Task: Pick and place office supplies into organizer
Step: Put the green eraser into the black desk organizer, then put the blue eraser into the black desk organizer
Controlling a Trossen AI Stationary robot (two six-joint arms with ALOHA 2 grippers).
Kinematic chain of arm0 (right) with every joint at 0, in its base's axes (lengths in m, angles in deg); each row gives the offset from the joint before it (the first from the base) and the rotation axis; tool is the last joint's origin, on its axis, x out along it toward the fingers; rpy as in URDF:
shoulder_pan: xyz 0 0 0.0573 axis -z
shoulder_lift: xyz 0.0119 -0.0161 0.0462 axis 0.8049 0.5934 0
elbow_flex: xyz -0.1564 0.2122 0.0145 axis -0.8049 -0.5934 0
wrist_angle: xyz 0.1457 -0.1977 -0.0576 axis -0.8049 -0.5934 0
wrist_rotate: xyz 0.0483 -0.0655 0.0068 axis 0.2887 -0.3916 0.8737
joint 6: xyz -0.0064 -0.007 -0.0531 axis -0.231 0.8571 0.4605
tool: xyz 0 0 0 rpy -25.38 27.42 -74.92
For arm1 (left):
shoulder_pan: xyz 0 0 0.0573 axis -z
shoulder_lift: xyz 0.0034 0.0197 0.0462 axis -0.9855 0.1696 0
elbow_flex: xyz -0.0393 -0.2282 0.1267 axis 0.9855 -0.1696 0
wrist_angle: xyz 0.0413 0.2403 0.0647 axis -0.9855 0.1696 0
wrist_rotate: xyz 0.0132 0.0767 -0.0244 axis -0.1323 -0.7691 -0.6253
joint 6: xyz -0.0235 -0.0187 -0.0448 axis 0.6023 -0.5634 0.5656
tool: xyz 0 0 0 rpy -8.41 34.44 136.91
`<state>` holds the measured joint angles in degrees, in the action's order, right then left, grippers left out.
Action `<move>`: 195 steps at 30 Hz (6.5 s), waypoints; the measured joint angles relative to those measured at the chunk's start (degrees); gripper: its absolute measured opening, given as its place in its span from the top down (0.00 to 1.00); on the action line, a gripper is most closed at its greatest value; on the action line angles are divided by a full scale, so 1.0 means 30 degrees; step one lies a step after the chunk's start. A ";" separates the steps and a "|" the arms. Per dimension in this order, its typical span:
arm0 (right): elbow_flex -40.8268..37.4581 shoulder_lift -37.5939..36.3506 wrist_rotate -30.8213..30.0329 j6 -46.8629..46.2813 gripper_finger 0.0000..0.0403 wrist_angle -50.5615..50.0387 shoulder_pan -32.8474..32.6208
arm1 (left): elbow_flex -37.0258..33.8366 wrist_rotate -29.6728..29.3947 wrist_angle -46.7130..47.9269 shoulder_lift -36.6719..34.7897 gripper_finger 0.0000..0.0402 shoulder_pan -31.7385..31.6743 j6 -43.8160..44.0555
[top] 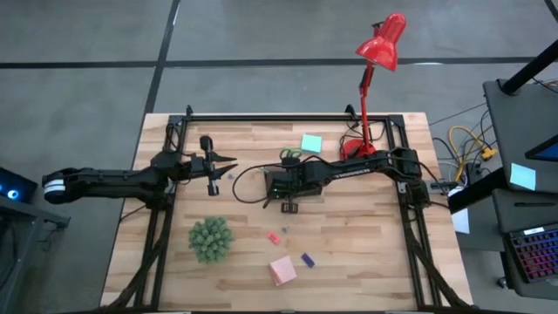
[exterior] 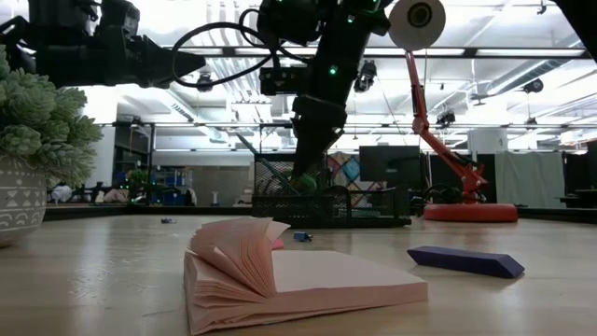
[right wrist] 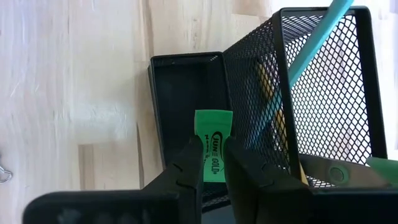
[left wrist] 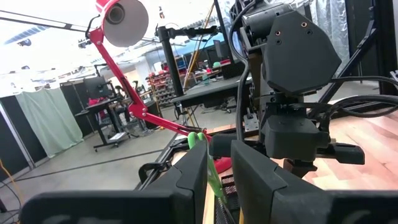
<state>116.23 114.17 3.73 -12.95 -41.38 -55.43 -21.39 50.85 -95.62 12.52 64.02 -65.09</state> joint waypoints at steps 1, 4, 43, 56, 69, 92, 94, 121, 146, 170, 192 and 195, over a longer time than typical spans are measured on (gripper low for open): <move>0.0000 0.0000 0.0001 0.0006 0.89 0.0000 0.0000 | 0.0000 0.0000 -0.0006 0.0000 0.85 0.0002 0.0000; 0.0000 0.0000 0.0001 0.0035 0.88 0.0000 0.0000 | 0.0000 0.0000 0.0000 0.0000 0.85 0.0002 0.0000; 0.0744 0.0000 0.0096 -0.2230 0.75 0.0204 -0.0007 | -0.0003 0.0000 0.0011 0.0004 0.85 0.0002 -0.0360; 0.3177 -0.0022 0.0199 -0.5276 0.65 -0.0108 -0.0907 | -0.0007 0.0000 0.0028 0.0001 0.85 0.0002 -0.0386; 0.3745 -0.0058 0.1259 -0.9103 0.54 -0.1595 -0.2350 | -0.0007 -0.0004 0.0022 0.0004 0.85 0.0002 -0.0404; 0.3745 -0.0058 0.3236 -1.8783 0.53 -0.4852 -0.5747 | -0.0013 0.0000 0.0015 0.0007 0.85 0.0002 -0.0393; 0.3744 -0.0051 0.3232 -1.8835 0.53 -0.4856 -0.6173 | -0.0007 0.0000 0.0015 0.0000 0.85 0.0002 -0.0393; 0.3628 0.2926 0.6646 -2.3870 0.54 -0.5435 -0.8431 | -0.0007 -0.0002 -0.0012 0.0007 0.85 0.0005 -0.0386; 0.3723 0.4051 0.5398 -2.3738 0.54 -0.5836 -0.8473 | -0.0007 0.0000 -0.0015 0.0007 0.85 0.0010 -0.0386; 0.3815 0.4912 0.6096 -2.3665 0.54 -0.5690 -0.8772 | -0.0007 0.0000 -0.0007 0.0007 0.85 0.0010 -0.0390; 0.3759 0.4881 0.5596 -2.2507 0.66 -0.5865 -0.8816 | -0.0007 0.0000 -0.0007 0.0007 0.85 0.0031 -0.0322; 0.3759 0.4886 0.5594 -2.2294 0.70 -0.5877 -0.8816 | -0.0007 0.0000 -0.0014 0.0007 0.85 0.0031 -0.0321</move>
<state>127.51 128.83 20.51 -79.83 -59.01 -81.88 -21.41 50.85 -95.66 12.55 64.12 -66.06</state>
